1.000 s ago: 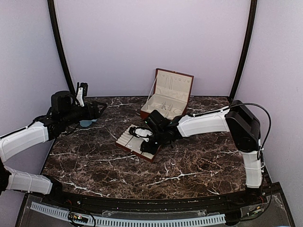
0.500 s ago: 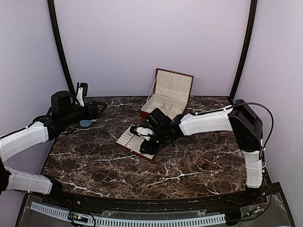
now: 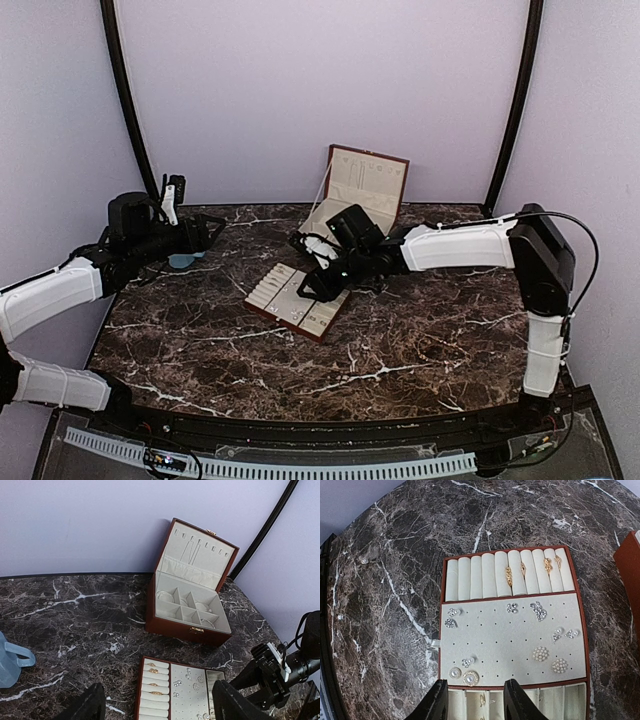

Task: Organize the mixed jewelry
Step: Place the earring in the earring holder, then pick up the earring from the corner of the board.

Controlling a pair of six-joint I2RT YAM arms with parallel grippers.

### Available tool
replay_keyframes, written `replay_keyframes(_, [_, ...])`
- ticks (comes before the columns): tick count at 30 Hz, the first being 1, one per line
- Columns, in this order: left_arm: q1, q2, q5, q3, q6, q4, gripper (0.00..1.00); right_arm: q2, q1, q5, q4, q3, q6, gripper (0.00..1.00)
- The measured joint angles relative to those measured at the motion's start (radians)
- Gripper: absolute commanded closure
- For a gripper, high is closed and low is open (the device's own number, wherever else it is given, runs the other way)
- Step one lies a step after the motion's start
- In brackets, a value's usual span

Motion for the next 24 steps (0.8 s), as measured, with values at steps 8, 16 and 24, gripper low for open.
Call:
replay_keyframes(8, [0.0,0.0,-0.022,0.001,0.01,-0.023,0.24,-0.069,0.0,0.051,0.064,-0.062,0.127,0.6])
replay_keyframes(16, [0.0,-0.016,-0.106,-0.001,0.002,-0.105,0.34,-0.289,-0.034,0.172,0.161,-0.18,0.232,0.56])
replay_keyframes(24, [0.0,-0.19,-0.227,-0.068,-0.18,-0.409,0.42,-0.468,-0.141,0.226,0.287,-0.399,0.283,0.54])
